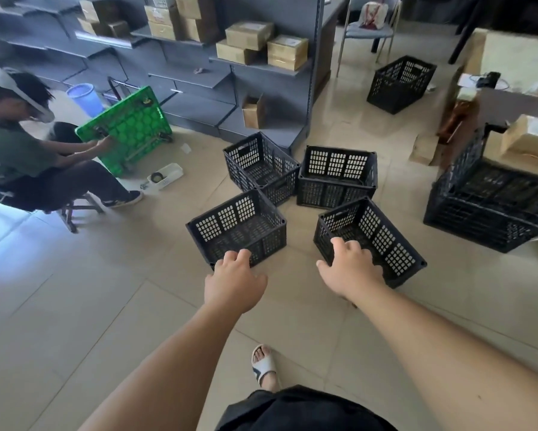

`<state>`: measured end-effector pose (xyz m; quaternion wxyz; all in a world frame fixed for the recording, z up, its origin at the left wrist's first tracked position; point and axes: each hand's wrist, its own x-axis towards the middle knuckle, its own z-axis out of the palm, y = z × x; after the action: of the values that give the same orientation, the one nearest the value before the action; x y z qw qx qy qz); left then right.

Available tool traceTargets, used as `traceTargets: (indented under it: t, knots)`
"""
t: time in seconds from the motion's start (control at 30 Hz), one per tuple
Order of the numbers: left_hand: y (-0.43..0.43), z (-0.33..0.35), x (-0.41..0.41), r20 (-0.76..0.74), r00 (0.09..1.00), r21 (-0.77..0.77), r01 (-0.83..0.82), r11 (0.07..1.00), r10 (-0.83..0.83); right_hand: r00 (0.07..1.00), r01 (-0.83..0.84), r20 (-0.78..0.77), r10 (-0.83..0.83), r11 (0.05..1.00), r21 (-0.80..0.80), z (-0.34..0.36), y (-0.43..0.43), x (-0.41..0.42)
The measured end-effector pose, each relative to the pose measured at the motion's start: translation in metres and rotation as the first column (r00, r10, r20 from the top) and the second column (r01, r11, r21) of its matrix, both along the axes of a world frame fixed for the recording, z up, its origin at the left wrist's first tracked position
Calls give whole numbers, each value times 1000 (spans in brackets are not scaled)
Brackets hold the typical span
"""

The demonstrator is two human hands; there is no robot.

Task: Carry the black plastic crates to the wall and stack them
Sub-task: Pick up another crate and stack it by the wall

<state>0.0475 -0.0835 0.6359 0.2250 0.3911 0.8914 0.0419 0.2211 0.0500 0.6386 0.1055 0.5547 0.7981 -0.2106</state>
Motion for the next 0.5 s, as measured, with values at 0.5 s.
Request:
traceTargets:
  t: [0.5]
  knots:
    - [129, -27, -168, 52, 996, -55, -64, 996, 67, 999, 26, 39, -23, 996, -86, -23, 139, -152]
